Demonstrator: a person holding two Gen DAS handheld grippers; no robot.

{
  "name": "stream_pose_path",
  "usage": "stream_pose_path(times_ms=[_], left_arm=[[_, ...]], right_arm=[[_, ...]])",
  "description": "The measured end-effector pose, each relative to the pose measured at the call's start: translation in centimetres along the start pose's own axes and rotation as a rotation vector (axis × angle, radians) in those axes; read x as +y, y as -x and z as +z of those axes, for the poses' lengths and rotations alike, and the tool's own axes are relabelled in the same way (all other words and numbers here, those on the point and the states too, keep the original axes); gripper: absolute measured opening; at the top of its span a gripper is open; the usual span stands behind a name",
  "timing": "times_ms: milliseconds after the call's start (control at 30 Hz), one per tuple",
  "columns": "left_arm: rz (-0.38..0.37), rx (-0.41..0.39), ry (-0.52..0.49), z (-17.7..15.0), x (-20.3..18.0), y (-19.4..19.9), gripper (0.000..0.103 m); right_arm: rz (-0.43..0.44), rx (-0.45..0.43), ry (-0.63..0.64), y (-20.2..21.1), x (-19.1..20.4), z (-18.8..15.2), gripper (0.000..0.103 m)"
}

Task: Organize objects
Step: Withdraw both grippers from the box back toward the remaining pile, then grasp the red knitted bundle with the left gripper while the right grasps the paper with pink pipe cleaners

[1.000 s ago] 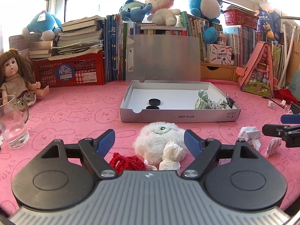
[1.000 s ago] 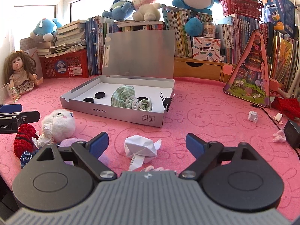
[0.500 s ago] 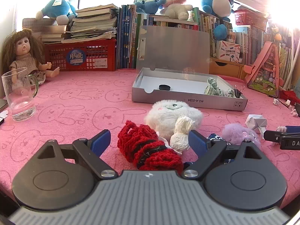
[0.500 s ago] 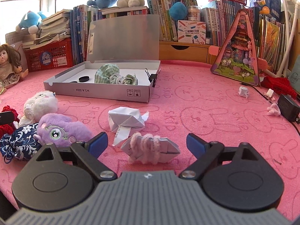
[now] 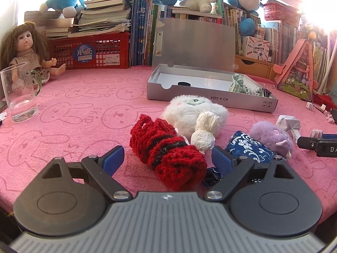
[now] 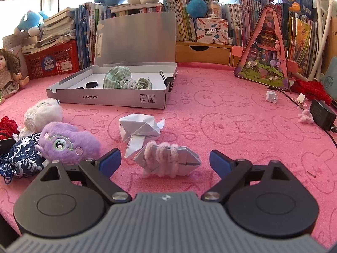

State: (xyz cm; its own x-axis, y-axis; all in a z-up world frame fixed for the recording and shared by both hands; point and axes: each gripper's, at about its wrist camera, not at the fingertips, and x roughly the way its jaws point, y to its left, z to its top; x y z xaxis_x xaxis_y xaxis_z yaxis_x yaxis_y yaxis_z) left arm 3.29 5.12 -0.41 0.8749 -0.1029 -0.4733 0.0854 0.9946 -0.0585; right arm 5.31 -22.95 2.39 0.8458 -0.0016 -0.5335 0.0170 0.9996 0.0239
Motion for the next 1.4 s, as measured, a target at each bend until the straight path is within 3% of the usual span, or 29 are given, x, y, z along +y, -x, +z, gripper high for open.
stream_pose_path(times_ms=[533, 567, 633, 833, 900, 1167, 1267, 1400], left_arm=[[0.016, 0.008, 0.049, 0.0, -0.5, -1.1, 0.092], [0.033, -0.001, 0.050, 0.0, -0.5, -0.9, 0.090], [0.062, -0.010, 0.033, 0.1, -0.4, -0.5, 0.077], [0.059, -0.018, 0.037, 0.3, -0.2, 0.3, 0.065], [0.055, -0.016, 0.041, 0.3, -0.2, 0.5, 0.062], [0.065, 0.025, 0.028, -0.1, -0.5, -0.2, 0.063], [0.080, 0.022, 0.019, -0.2, -0.7, -0.5, 0.063], [0.090, 0.015, 0.040, 0.0, -0.5, -0.3, 0.052]], right_arm=[[0.007, 0.020, -0.019, -0.4, -0.3, -0.3, 0.094], [0.006, 0.021, -0.014, -0.4, -0.2, -0.3, 0.095], [0.004, 0.021, -0.005, -0.5, -0.1, -0.4, 0.095], [-0.002, 0.017, 0.014, -0.4, 0.3, -0.6, 0.095], [-0.002, 0.015, 0.015, -0.4, 0.3, -0.6, 0.093], [-0.027, -0.008, 0.013, 0.0, 0.3, -0.6, 0.065], [-0.024, -0.009, 0.005, 0.1, 0.2, -0.6, 0.064], [-0.022, -0.010, -0.006, 0.3, 0.1, -0.4, 0.062]])
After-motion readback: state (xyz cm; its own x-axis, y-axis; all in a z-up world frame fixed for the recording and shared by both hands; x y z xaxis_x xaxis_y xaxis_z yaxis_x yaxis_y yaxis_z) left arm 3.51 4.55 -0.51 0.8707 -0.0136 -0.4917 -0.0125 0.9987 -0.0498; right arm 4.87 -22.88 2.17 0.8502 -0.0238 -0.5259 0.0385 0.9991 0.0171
